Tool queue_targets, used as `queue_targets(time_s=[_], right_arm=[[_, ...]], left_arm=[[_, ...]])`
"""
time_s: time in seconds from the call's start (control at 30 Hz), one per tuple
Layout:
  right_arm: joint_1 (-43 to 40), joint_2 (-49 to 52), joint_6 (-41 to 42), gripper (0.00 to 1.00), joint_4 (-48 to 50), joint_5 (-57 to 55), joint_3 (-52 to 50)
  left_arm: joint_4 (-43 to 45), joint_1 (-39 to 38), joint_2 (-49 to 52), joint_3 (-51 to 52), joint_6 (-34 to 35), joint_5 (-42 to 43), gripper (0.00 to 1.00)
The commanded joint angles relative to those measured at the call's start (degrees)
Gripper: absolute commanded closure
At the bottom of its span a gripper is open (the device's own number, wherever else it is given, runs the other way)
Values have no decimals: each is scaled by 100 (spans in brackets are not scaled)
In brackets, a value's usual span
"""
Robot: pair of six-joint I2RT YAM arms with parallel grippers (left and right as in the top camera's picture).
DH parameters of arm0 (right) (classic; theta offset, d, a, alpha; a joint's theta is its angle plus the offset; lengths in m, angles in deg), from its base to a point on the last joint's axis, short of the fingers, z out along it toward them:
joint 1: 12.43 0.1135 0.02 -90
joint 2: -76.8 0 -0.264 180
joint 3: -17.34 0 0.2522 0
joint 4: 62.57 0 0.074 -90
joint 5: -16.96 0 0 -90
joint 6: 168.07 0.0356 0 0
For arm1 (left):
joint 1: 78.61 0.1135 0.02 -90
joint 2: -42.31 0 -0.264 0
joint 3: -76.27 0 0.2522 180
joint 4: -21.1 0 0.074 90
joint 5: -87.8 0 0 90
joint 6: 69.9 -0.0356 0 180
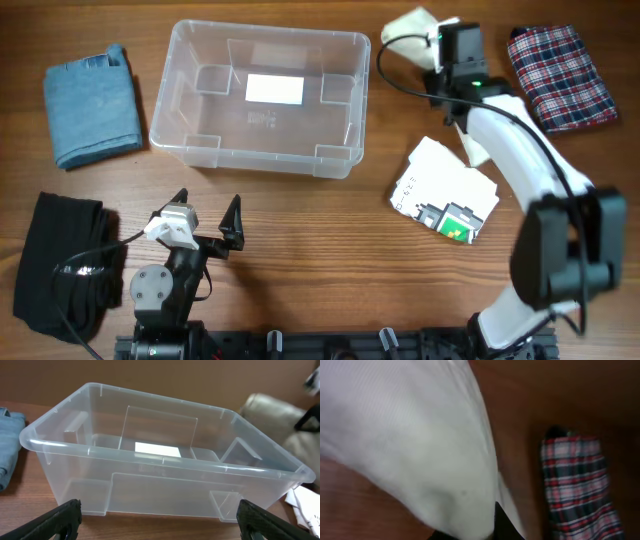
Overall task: Pack container
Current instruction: 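Lift the cream towel with the right gripper and carry it into the bin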
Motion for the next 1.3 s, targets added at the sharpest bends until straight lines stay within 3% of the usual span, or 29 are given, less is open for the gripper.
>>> queue_targets(time_s=[0.0,0.27,0.6,0.77,1.27], right_arm=[[26,-741,-157,96,98,94,63],[210,-1322,-848,96,494,92,74],[2275,-1746,-1591,96,1655,-595,85],[3130,-1720,-1801,96,1794,-551,85],[3620,17,-2065,96,2911,-280,83]], left_arm=[[-22,42,-13,24,52,68,0],[-22,42,-13,24,52,68,0],[-22,42,-13,24,52,68,0],[-22,42,-13,24,50,68,0],[-22,42,-13,24,52,70,0]])
